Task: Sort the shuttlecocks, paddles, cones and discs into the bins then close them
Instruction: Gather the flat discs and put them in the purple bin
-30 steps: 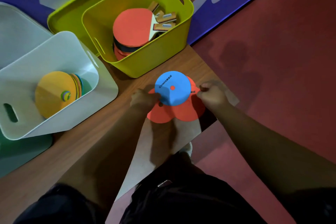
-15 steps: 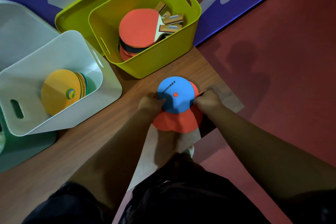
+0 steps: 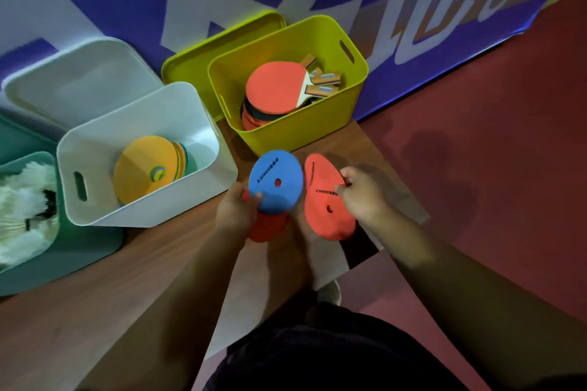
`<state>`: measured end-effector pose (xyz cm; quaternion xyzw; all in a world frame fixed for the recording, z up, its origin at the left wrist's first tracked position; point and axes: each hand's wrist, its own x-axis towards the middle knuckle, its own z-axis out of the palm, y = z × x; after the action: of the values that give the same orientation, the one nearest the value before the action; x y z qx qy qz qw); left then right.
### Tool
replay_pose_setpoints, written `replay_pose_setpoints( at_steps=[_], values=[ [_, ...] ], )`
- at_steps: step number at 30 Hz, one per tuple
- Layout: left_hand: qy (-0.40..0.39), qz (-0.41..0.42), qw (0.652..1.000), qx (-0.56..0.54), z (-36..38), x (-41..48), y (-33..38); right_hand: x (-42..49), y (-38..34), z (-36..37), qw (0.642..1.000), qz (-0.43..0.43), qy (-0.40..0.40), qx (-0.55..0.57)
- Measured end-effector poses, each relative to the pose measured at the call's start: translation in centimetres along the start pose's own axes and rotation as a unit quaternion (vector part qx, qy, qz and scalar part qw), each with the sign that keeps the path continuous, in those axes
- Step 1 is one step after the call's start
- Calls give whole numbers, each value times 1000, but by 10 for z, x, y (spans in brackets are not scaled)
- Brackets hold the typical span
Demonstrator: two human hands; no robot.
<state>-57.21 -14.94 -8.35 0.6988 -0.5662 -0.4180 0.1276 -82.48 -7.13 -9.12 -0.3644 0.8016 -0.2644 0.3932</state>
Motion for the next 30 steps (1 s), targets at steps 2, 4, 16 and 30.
replay_pose_setpoints(
  at_steps=[2,4,16,30],
  values=[
    [8,16,1000,-14,-17,-8,-3,-4,-10,3,999,-17,9,-25],
    [19,30,999,-29,-32,-17,-5,-11,-22,7,996,-58,42,-54],
    [-23,66,994,82,-34,-58,-28,-54,-17,16,971,-87,9,-221],
    [-40,86,990,109,-26,-54,-6,-68,-7,19,964,-88,-4,-251]
  ],
)
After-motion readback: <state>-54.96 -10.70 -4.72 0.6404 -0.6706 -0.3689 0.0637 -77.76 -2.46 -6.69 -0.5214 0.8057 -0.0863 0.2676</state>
